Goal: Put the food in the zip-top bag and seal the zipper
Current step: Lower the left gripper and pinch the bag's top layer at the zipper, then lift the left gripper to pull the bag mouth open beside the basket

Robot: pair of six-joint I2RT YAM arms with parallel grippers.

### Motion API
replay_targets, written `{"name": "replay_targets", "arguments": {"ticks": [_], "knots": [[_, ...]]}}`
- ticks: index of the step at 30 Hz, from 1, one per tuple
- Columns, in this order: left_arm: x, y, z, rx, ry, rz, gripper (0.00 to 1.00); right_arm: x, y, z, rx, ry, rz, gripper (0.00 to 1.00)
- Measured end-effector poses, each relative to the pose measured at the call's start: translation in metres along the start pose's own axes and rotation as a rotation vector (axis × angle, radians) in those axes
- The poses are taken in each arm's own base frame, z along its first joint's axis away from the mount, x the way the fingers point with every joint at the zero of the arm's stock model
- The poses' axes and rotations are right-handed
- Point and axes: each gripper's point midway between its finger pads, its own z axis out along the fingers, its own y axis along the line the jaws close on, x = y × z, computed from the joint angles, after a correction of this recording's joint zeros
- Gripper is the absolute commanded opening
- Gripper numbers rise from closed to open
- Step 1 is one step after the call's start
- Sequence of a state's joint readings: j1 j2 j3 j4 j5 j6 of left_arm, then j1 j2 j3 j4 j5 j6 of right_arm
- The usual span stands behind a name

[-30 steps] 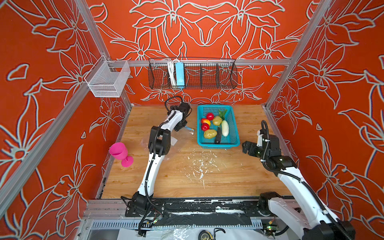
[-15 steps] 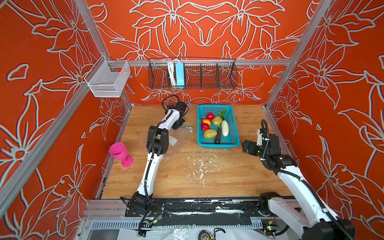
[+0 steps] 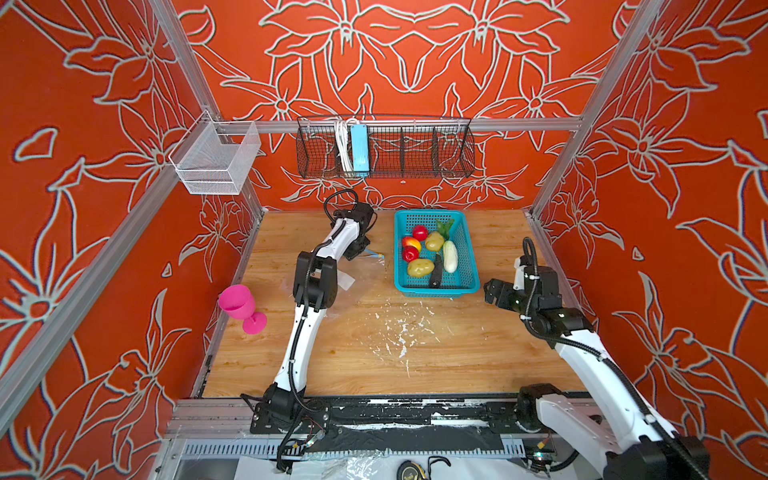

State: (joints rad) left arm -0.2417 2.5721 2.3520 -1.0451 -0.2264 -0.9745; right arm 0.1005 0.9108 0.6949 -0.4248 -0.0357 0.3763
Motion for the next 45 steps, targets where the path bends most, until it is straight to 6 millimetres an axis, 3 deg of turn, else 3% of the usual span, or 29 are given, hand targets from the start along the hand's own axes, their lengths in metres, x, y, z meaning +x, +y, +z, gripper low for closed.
{"name": "replay_targets", "arguments": {"ticks": [13, 24, 33, 38, 45], "knots": [[0.040, 0.014, -0.024, -0.050, 0.022, 0.245, 0.00, 0.002, 0.005, -0.008, -0.035, 0.003, 0.026, 0.98], [0.022, 0.010, -0.092, 0.028, -0.080, 0.403, 0.00, 0.010, 0.008, -0.009, -0.050, 0.048, 0.025, 0.98], [0.018, 0.004, -0.121, 0.053, -0.125, 0.538, 0.00, -0.003, 0.007, -0.019, -0.023, 0.035, -0.014, 0.98], [0.020, -0.002, -0.143, 0.048, -0.184, 0.621, 0.00, -0.001, 0.007, -0.019, -0.020, 0.043, -0.013, 0.98], [0.029, 0.007, -0.172, -0.003, -0.284, 0.753, 0.00, 0.007, 0.004, -0.017, -0.005, 0.083, -0.006, 0.98]]}}
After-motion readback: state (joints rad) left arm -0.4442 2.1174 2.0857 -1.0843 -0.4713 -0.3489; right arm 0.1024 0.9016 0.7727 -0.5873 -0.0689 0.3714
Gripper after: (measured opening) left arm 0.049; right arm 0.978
